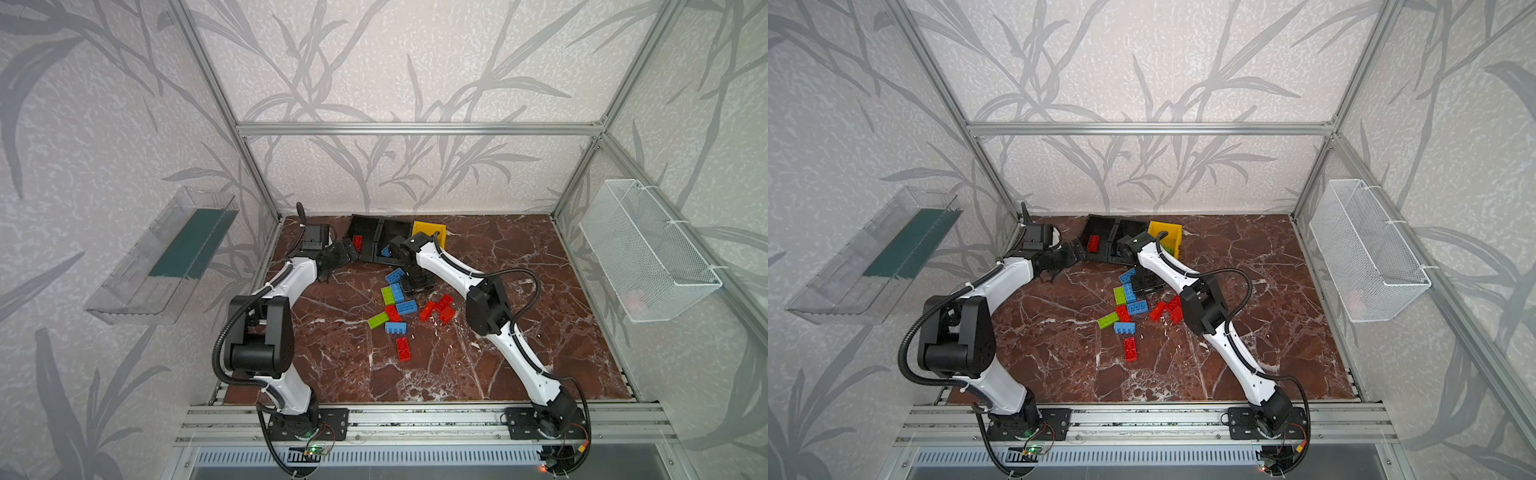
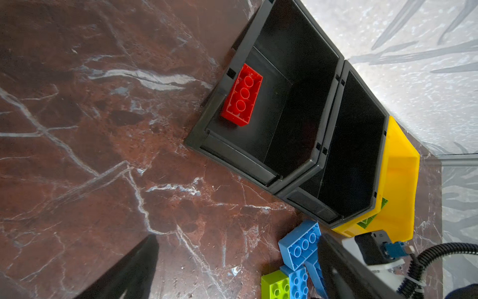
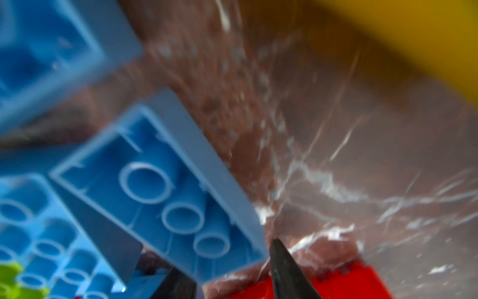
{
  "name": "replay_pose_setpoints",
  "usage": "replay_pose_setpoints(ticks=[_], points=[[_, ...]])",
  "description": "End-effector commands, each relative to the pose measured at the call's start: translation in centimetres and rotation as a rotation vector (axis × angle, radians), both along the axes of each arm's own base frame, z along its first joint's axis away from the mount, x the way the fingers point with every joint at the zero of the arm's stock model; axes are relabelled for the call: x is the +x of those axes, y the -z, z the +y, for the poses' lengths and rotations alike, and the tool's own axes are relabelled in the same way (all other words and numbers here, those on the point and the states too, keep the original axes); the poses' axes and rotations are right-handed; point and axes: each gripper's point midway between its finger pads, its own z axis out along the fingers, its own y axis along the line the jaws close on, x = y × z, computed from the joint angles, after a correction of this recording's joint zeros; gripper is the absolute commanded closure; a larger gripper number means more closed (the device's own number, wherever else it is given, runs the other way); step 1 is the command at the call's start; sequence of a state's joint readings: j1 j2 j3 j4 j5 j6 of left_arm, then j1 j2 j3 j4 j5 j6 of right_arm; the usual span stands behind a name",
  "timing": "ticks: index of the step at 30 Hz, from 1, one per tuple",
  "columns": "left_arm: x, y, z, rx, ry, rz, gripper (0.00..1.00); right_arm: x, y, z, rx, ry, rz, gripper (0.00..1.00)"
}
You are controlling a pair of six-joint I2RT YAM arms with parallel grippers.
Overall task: Sort the legos into containers by color
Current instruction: Rotate the lego at the center of the table, then pick up the lego from the center of the table.
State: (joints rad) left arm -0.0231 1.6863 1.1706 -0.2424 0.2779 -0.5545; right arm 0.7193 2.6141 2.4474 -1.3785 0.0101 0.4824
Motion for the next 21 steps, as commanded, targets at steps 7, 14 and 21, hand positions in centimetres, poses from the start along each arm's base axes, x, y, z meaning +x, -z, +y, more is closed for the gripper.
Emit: replay_pose_setpoints(ticks=[7, 14, 21], points=[[0.2, -0.5, -0.2, -0.038, 0.007, -0.023, 0.04, 0.6, -3.1, -0.1, -0.013, -0.110, -0.126, 0.53], [-0.1, -0.3, 0.1, -0.027, -0.001, -0.022, 0.04, 0.1, -5.3, 1.9, 0.126, -0.155, -0.165, 0.48], [-0.4, -0.4, 0.2, -0.017, -0.008, -0.018, 0.04, -2.1, -5.8, 2.6, 0.199, -0.378, -0.186, 0.41]])
